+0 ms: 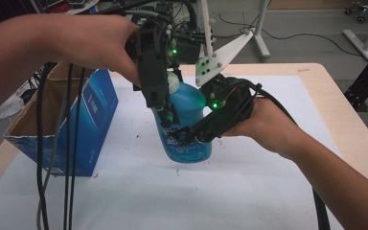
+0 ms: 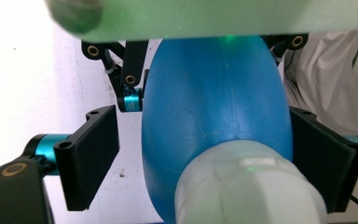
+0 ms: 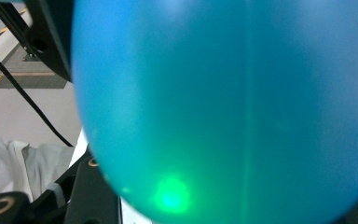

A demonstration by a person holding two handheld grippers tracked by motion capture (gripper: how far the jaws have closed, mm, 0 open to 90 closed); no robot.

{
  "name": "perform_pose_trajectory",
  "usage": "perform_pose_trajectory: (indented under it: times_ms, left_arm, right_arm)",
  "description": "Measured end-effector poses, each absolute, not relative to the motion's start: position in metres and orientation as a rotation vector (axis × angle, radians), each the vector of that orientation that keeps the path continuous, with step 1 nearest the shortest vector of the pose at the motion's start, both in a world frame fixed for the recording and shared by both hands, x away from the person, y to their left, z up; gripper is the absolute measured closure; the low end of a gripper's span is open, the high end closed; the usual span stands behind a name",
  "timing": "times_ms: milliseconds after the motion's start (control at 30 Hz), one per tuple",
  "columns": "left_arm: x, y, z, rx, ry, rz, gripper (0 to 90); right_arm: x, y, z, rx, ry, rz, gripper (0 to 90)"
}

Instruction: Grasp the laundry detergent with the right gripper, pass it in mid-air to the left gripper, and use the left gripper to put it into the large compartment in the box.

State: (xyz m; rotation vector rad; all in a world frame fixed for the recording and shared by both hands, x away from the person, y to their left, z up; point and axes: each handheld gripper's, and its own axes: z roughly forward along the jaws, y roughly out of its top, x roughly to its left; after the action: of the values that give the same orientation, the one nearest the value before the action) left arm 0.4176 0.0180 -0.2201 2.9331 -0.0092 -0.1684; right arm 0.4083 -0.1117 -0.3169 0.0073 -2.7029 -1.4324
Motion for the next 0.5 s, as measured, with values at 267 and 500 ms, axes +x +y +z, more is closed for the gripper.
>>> perform_pose_trajectory:
  times_ms: [267,500]
  left_arm:
    - [0.4178,0.0180,-0.2204,2.936,-0.008,-0.157,19.9]
    - [0.4171,0.0177,-0.2204,2.937,-0.035,-0.158,25.2]
  right_arm:
    - [0.4078,-0.1112,-0.3170,0.003,-2.694,-1.432,45.1]
    - [0.4083,-0.1108,-0.3174,0.009,-2.700,-1.435,45.1]
